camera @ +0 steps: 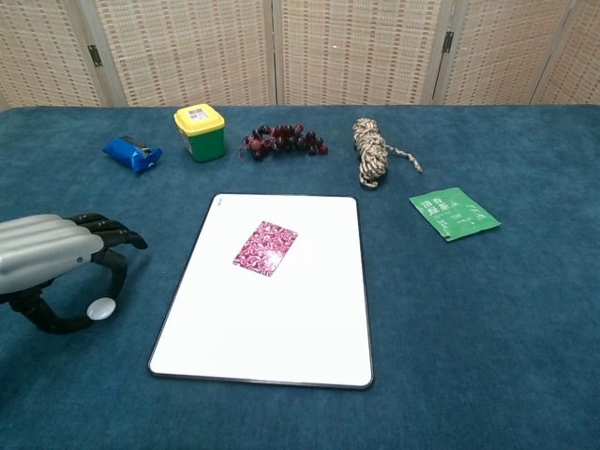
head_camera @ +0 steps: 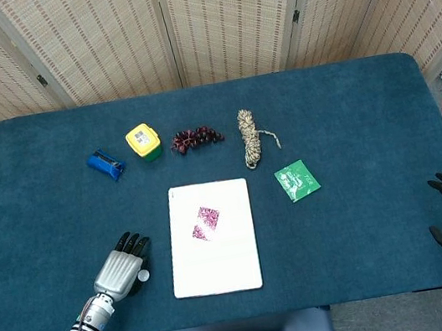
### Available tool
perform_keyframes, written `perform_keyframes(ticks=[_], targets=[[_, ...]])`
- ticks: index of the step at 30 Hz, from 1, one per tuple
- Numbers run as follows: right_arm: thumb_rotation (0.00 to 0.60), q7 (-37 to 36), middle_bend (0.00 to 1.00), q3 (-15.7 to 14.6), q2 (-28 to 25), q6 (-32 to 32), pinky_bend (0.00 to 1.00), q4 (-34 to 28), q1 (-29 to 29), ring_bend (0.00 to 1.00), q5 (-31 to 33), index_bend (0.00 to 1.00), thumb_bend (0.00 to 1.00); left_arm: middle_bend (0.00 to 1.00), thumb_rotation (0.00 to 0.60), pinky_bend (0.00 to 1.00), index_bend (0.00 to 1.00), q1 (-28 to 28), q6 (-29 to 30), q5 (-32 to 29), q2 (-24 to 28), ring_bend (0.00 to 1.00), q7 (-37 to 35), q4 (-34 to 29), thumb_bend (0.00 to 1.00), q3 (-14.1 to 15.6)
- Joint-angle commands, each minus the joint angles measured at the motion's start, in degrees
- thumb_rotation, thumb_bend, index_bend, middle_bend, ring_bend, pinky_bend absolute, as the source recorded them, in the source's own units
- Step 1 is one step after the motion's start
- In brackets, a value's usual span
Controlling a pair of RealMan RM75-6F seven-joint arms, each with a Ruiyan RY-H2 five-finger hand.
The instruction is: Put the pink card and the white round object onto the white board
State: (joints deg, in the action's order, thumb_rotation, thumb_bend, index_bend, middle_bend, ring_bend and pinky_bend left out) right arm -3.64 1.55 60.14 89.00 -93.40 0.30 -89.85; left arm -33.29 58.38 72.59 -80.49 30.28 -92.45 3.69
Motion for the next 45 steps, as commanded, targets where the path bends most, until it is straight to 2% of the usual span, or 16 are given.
perform_keyframes(ticks=[1, 4, 10, 23, 29, 38, 41, 45], targets=[[0.600, 0.06, 0.14, -0.01, 0.01, -0.05, 0.02, -0.03, 0.01, 0.22, -0.02, 0.15, 0.35, 0.14, 0.600, 0.00, 0.51, -1.25, -0.89, -0.11, 0.75, 0.08, -0.65, -1.00, 0.39, -1.72], [0.600, 0.06, 0.14, 0.00, 0.03, -0.18, 0.02, 0.03, 0.03, 0.22, 0.09, 0.15, 0.35, 0.14, 0.600, 0.00, 0.51, -2.85, -2.36, -1.10, 0.57, 0.08, -1.41, -1.21, 0.39, -3.87], [0.600, -0.51, 0.14, -0.01, 0.19, -0.15, 0.02, 0.61, -0.19, 0.22, 0.47, 0.15, 0.35, 0.14, 0.600, 0.00, 0.52, -7.50, -6.57, -5.19, -3.47, 0.08, -1.06, 1.45, 0.39, -8.56], [0.600, -1.65, 0.14, 0.30, 0.01, -0.15, 0.02, 1.48, -0.70, 0.21, 1.77, 0.15, 0.35, 0.14, 0.600, 0.00, 0.52, -16.96, -11.84, -14.86, -11.81, 0.08, 3.41, 7.83, 0.39, -14.49], [0.600, -1.98, 0.14, 0.41, 0.01, -0.40, 0.02, 1.87, -0.72, 0.21, 2.15, 0.15, 0.35, 0.14, 0.600, 0.00, 0.52, -20.50, -12.72, -18.12, -14.95, 0.08, 4.74, 10.38, 0.39, -15.62], [0.600, -2.79, 0.14, 0.46, 0.24, -0.70, 0.02, 2.71, -0.99, 0.22, 2.88, 0.15, 0.35, 0.14, 0.600, 0.00, 0.51, -23.94, -13.02, -23.12, -18.06, 0.08, 6.63, 15.02, 0.39, -15.64], [0.600, -2.97, 0.14, 0.55, 0.30, -0.69, 0.02, 2.93, -1.00, 0.22, 2.97, 0.15, 0.35, 0.14, 0.600, 0.00, 0.47, -24.51, -12.58, -24.37, -18.34, 0.08, 7.37, 15.59, 0.39, -15.29], [0.600, -3.10, 0.14, 0.61, 0.39, -1.07, 0.02, 3.12, -0.86, 0.22, 3.09, 0.15, 0.35, 0.14, 0.600, 0.00, 0.35, -24.83, -11.62, -24.85, -18.28, 0.07, 7.87, 15.00, 0.39, -14.67]])
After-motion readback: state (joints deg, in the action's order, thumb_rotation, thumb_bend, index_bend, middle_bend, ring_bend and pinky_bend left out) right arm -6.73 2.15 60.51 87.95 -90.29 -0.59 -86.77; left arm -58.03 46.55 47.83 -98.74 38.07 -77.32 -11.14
